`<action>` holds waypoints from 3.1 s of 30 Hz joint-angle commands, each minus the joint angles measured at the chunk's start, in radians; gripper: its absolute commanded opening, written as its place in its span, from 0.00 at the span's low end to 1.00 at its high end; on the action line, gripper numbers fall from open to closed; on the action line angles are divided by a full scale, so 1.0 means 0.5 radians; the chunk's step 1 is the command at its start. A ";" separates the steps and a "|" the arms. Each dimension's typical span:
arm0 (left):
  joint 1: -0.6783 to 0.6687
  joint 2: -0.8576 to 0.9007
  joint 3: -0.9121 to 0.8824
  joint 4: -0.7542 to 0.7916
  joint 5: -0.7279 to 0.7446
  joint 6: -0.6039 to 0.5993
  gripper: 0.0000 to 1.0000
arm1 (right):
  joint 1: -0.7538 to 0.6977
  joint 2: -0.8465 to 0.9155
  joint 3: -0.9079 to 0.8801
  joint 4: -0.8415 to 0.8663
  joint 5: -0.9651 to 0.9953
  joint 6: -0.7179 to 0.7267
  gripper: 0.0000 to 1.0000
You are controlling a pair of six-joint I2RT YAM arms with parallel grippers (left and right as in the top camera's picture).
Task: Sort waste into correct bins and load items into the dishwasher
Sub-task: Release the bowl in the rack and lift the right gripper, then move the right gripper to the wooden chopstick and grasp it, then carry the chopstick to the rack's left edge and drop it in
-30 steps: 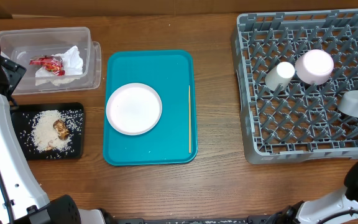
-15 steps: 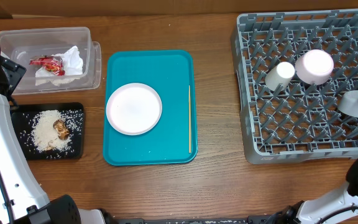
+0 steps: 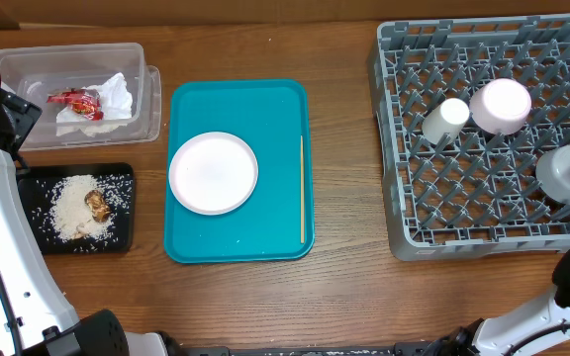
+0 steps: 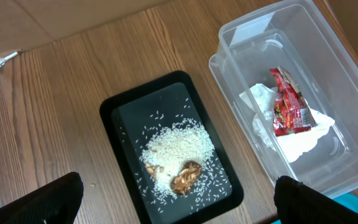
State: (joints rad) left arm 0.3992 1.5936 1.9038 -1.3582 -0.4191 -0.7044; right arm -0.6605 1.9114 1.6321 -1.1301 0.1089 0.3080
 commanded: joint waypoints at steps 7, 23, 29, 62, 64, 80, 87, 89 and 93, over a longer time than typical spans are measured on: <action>-0.001 0.007 -0.003 0.003 0.003 -0.028 1.00 | 0.032 -0.568 0.091 0.068 -0.601 0.134 0.04; -0.001 0.007 -0.003 0.003 0.003 -0.028 1.00 | 1.685 -0.788 0.085 0.243 -1.157 -0.048 1.00; -0.001 0.007 -0.003 0.003 0.003 -0.028 1.00 | 2.293 -0.464 0.081 0.203 -0.920 -0.025 0.79; -0.001 0.007 -0.002 0.003 0.003 -0.028 1.00 | 2.869 0.382 -0.298 0.379 -0.081 0.851 0.59; -0.001 0.007 -0.002 0.002 0.003 -0.028 1.00 | 2.869 0.382 -0.300 0.388 -0.081 0.851 0.56; -0.001 0.007 -0.003 0.002 0.003 -0.028 1.00 | 2.920 0.379 -0.489 0.610 -0.014 1.068 0.04; -0.001 0.007 -0.002 0.002 0.004 -0.028 1.00 | 2.808 0.249 -0.092 0.259 -0.023 0.954 0.04; -0.001 0.007 -0.002 0.002 0.003 -0.028 1.00 | 2.734 0.179 0.066 0.146 -0.023 0.874 0.04; -0.001 0.007 -0.002 0.002 0.003 -0.028 1.00 | 2.506 0.005 0.378 -0.035 -0.026 0.631 0.04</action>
State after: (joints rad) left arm 0.3992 1.5932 1.9038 -1.3582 -0.4191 -0.7048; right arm 0.6876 2.0434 1.6993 -1.1175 0.0860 0.7418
